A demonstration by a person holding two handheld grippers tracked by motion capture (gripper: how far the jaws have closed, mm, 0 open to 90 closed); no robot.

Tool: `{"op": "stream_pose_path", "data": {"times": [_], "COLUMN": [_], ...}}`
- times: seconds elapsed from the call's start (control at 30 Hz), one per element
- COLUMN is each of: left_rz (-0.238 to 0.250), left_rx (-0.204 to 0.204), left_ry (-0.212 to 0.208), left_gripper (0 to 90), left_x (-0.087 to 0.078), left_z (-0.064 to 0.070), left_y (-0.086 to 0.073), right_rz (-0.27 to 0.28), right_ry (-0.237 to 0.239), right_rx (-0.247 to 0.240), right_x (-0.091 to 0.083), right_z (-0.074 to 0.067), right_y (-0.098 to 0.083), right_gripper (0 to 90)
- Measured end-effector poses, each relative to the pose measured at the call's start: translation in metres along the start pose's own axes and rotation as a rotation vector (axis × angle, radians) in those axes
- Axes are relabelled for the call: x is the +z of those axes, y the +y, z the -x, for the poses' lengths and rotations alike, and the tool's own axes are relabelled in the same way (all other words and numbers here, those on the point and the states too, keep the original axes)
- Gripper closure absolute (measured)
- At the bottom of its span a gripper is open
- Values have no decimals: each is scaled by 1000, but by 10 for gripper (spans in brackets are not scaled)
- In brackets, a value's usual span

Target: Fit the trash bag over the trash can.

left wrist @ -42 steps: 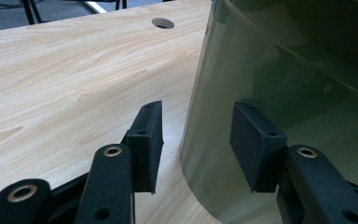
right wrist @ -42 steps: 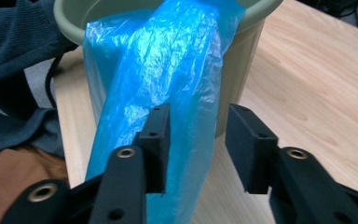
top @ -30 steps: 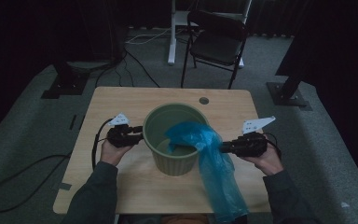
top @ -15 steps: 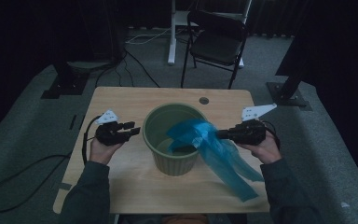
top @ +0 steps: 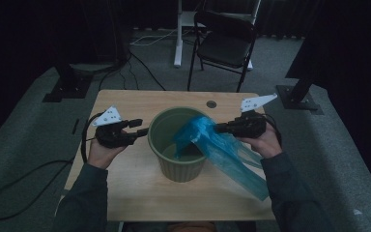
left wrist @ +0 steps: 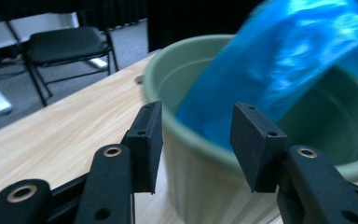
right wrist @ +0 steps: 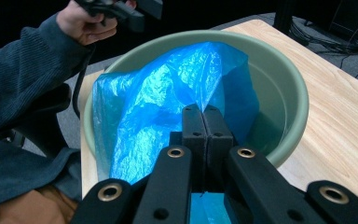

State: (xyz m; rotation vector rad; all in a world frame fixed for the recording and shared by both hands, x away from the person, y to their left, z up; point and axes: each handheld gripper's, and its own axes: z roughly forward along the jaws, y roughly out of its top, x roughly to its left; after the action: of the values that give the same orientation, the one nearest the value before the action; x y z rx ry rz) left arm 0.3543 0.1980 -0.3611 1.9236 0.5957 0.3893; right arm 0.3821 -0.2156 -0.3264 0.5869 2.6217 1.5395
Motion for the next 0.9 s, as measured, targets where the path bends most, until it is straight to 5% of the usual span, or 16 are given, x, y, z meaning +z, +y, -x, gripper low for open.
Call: {"op": "stream_pose_path", "data": {"times": [0.17,0.43,0.57,0.67,0.8,0.9], "left_rz": [-27,-70,-95,-95,-72,-60], "left_rx": [83,152,208,256,244,204], "left_ry": [-41,-105,-116,-74,-41,-33], "left_gripper": [511,531,541,637,873,896], "left_x": [14,39,54,60,58,53], "left_z": [19,40,56,65,63,55], "left_y": [18,32,39,43,44,43], "right_rz": [-5,-10,-14,-23,-36,-42], "right_ry": [-9,-4,2,6,-8,-26], "right_rx": [19,30,25,20,18,20], "right_x": [6,16,22,25,25,20], "right_z": [4,3,2,1,1,3], "right_y": [7,15,19,21,20,19], "right_gripper": [900,900,900,900,900,899]}}
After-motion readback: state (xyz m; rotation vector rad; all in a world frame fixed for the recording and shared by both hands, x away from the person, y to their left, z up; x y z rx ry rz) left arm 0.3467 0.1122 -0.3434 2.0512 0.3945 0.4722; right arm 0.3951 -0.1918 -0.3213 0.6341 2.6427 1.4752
